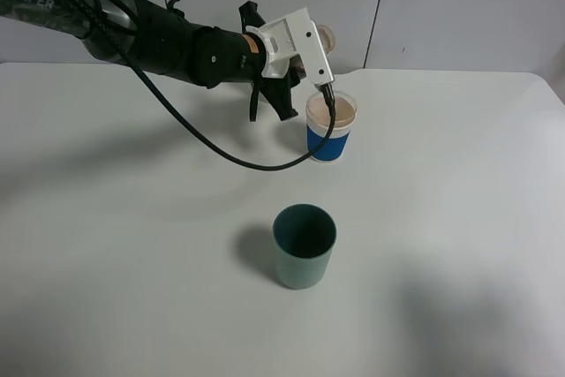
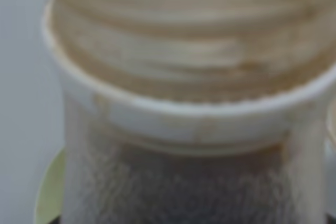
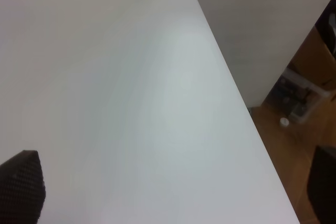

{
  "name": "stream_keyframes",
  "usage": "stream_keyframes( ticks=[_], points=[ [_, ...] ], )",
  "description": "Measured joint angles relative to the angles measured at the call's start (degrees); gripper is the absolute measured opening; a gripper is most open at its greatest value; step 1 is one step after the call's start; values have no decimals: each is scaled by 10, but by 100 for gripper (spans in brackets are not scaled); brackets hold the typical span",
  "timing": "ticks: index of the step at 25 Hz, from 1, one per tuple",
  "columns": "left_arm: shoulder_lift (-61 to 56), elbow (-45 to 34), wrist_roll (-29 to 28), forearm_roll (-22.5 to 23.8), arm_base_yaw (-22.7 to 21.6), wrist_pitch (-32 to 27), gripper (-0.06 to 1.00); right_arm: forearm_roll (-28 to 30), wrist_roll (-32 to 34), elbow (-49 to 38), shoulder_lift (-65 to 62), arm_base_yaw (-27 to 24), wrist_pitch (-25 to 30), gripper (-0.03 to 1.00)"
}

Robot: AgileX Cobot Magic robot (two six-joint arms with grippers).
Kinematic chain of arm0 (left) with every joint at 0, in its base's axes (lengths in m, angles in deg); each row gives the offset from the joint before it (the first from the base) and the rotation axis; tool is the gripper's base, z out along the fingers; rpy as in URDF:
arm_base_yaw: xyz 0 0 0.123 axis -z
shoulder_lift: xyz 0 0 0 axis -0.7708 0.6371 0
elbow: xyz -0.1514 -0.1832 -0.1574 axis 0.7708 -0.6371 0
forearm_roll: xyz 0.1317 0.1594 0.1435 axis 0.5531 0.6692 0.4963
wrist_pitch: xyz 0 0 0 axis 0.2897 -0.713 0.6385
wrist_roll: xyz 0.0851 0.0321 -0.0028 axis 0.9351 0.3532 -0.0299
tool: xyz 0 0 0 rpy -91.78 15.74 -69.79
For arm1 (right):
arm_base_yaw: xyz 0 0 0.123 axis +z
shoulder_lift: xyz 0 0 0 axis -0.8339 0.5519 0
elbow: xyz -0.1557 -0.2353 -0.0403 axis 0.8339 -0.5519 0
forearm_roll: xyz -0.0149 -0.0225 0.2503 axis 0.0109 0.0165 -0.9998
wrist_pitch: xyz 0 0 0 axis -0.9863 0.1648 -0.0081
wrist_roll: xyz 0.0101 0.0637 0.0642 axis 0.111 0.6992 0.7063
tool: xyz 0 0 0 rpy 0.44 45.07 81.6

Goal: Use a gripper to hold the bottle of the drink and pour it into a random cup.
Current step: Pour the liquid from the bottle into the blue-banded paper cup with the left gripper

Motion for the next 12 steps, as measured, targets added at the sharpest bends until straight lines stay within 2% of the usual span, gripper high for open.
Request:
stream_keyframes(
  ticks=[12],
  points=[
    [0,0,65,7,-4,22,35,0,0,0,0,0,0,100]
  ],
)
